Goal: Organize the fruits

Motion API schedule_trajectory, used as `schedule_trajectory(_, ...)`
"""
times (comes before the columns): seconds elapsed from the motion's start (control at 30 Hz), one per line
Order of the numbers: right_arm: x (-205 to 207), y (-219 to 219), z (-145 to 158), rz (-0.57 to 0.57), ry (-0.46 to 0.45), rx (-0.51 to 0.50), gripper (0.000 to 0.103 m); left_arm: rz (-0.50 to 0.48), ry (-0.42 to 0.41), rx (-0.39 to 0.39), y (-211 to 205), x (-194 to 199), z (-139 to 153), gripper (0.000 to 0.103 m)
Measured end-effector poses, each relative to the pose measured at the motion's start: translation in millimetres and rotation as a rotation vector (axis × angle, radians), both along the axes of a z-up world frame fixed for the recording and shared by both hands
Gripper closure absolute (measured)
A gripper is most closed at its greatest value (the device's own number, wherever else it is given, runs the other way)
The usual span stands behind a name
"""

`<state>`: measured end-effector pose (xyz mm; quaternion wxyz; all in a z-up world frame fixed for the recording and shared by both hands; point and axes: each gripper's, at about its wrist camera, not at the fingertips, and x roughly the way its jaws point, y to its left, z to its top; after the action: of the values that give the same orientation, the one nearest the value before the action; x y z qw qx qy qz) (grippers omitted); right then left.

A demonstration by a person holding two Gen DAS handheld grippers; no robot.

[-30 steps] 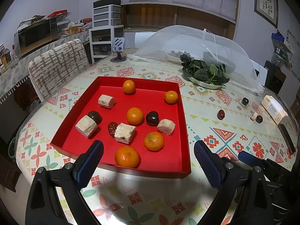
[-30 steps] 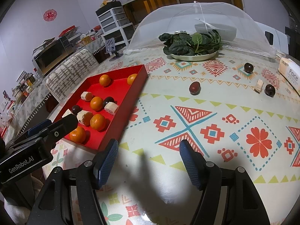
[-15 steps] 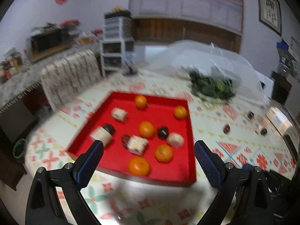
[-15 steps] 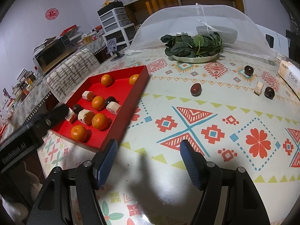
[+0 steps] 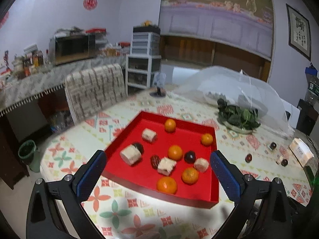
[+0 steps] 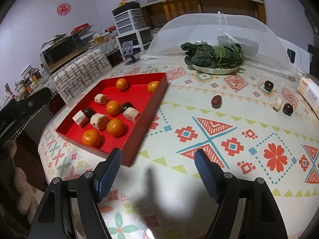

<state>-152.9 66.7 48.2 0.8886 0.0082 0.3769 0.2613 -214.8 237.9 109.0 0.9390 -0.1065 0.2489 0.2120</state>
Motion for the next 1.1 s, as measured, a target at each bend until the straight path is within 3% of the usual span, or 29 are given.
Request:
schedule_trajectory(0.17, -5.1, 9.5, -1.5, 0.027, -0.001, -0.02, 0.023, -0.054, 0.086, -0.061, 1.1, 10.1, -17.2, 0.0)
schedule_trajectory(0.33, -5.1, 14.0, -3.4, 0.03, 0.004, -0.032, 0.023, -0.077, 0.157, -0.044, -3.4, 17.0, -30.8, 0.0)
schedule_trajectory(1.1, 0.5, 22.4, -14.0, 0.015, 0.018, -0.085, 0.022, -0.093, 0.181, -0.128, 15.0, 22.2, -45.3, 0.0)
